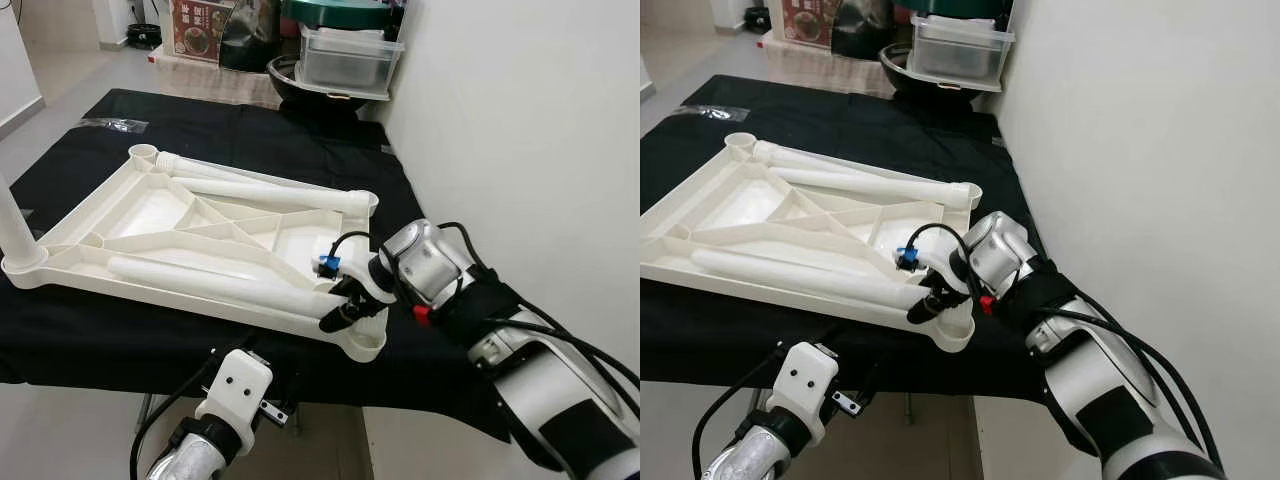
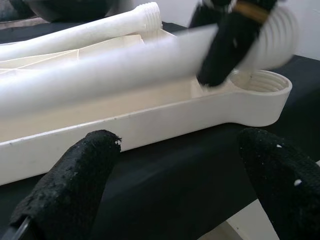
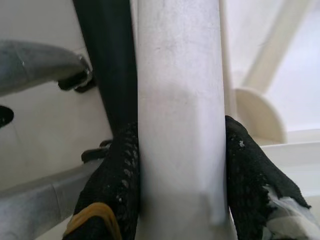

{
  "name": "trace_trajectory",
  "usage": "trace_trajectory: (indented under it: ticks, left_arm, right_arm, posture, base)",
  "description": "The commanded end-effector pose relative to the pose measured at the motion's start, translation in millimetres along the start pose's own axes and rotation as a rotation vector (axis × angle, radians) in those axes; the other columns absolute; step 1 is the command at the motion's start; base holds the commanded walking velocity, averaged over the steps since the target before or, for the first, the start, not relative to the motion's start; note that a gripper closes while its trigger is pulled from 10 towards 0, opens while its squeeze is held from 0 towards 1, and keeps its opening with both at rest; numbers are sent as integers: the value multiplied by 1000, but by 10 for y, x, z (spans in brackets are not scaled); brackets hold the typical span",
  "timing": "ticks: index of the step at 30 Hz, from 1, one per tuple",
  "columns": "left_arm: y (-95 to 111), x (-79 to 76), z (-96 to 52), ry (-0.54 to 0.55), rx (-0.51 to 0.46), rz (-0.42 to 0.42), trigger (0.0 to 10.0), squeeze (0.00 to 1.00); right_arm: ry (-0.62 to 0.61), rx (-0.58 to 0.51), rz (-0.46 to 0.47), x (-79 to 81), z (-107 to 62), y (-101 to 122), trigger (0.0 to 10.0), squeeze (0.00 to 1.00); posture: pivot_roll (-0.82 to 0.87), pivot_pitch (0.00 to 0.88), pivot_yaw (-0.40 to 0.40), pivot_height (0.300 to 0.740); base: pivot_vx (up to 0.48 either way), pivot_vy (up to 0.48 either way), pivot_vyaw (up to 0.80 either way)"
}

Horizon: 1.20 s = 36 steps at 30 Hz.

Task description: Building children table

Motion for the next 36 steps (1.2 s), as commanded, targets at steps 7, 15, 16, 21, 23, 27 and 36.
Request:
trace_trajectory:
  ticks: [7,15,16,21,23,27,36]
  left_arm:
    - [-28,9,12,-7,6,-4,10000,0]
    - [-16,56,22,1,9,9,10000,0]
    - [-4,71,26,2,7,14,10000,0]
    - [65,146,70,26,-8,-5,10000,0]
    - [244,236,196,65,-68,-42,10000,0]
    - [483,387,386,151,-156,36,10000,0]
    - [724,533,640,175,-226,204,10000,0]
  right_arm:
    - [-137,-173,136,-326,-443,132,0,0]
    - [-348,-598,429,-641,-735,420,0,0]
    - [-407,-659,472,-694,-762,426,0,0]
    - [-538,-789,614,-797,-785,415,0,0]
    - [-617,-896,720,-793,-734,459,0,0]
    - [-670,-956,772,-653,-544,485,0,0]
    - [-606,-987,829,-303,-243,627,0,0]
  posture:
    - [13,27,-167,740]
    - [33,21,-154,740]
    - [35,19,-152,740]
    - [37,16,-140,740]
    - [42,10,-133,740]
    - [52,4,-135,740]
    - [56,0,-117,740]
  base:
    - [0,0,0]
    - [0,0,0]
    - [0,0,0]
    - [0,0,0]
    - [0,0,0]
    - [0,0,0]
    - [0,0,0]
Point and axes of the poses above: a point about 5 cm out from each wrist's last joint towards the gripper, its own z axis pointing out of the wrist towards the gripper, its own y axis along the axis of the wrist's last joint, x = y × z, the point moved 5 cm from there along z, pointing out of the wrist towards the gripper, and after that the axes turned 15 degrees about -z, right-handed, at the moved point
